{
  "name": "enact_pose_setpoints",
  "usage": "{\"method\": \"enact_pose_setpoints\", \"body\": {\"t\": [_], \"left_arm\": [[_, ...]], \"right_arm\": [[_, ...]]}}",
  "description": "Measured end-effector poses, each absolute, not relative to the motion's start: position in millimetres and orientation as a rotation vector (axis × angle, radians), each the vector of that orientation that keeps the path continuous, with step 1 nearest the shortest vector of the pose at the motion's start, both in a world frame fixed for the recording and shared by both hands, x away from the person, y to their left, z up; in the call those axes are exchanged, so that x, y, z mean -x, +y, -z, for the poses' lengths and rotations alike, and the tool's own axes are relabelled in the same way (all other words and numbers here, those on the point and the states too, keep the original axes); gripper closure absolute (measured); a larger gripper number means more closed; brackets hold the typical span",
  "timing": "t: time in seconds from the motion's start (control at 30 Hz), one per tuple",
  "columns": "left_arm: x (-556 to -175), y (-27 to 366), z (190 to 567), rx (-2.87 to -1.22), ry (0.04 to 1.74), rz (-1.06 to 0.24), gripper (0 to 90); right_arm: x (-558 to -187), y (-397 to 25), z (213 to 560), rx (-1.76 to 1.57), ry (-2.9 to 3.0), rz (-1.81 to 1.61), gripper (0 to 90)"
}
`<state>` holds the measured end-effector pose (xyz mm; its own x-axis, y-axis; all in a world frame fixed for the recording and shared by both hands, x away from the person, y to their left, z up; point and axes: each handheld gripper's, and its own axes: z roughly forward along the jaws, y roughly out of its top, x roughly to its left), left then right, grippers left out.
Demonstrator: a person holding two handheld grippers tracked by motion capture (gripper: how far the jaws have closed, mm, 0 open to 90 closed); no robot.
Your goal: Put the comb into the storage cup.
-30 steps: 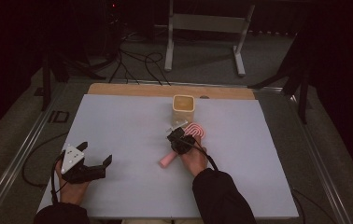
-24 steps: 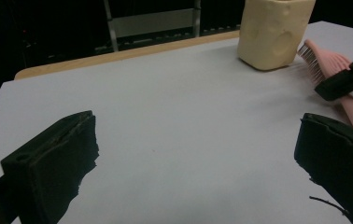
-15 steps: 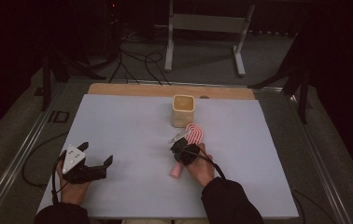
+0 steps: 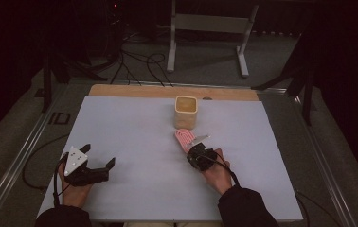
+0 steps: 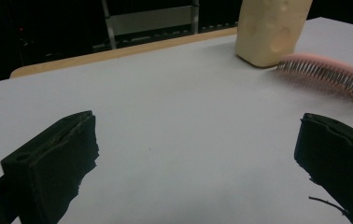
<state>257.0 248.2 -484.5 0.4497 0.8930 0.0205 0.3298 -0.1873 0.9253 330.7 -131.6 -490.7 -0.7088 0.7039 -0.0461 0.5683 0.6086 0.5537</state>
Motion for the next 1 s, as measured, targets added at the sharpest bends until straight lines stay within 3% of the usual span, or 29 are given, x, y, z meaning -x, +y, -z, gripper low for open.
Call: {"method": "enact_pose_setpoints", "body": {"t": [0.4,0.63,1.0], "left_arm": [[-257,248,485,-1.742,1.055,-0.733,0.0],[-257,248,485,-1.742,1.055,-0.734,0.0],[-257,249,484,-1.732,1.06,-0.742,0.0]], "right_arm": [[-331,-142,489,-1.054,2.561,-0.784,86.4],[-325,-157,473,-1.026,2.478,-0.933,79.0],[-307,-214,444,-0.997,2.199,-1.148,49.9]]}}
